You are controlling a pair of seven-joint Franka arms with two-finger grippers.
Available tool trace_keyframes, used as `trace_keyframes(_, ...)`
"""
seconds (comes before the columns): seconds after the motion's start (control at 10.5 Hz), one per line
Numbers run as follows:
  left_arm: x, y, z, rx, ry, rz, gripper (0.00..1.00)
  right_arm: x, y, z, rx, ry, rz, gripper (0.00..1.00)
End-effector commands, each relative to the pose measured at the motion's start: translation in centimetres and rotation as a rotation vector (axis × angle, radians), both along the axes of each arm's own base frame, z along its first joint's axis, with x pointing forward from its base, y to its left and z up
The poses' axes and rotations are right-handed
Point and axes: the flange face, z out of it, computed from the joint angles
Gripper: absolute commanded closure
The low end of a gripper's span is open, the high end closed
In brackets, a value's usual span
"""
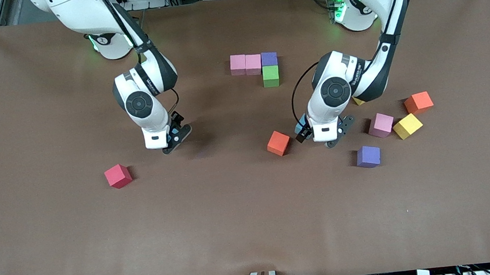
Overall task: Form number 2 with 11 blocks
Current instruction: 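Close both grippers on the two teal cubes and lift them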
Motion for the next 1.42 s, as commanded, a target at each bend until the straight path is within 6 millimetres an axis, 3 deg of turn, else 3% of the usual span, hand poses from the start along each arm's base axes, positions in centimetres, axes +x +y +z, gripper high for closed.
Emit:
trace_keyframes(0.0, -0.8, -0.9, -0.8, -0.005, 0.001, 0.044, 0.0, -0.6, -0.2, 0.8, 0.006, -0.012, 0.016, 0.0)
trace_keyframes(1.33, -1.5, -0.5, -3.3, 0.012, 0.013, 0.078, 0.0, -0.7, -0.1, 0.8, 0.007, -0.01, 0.017, 0.0)
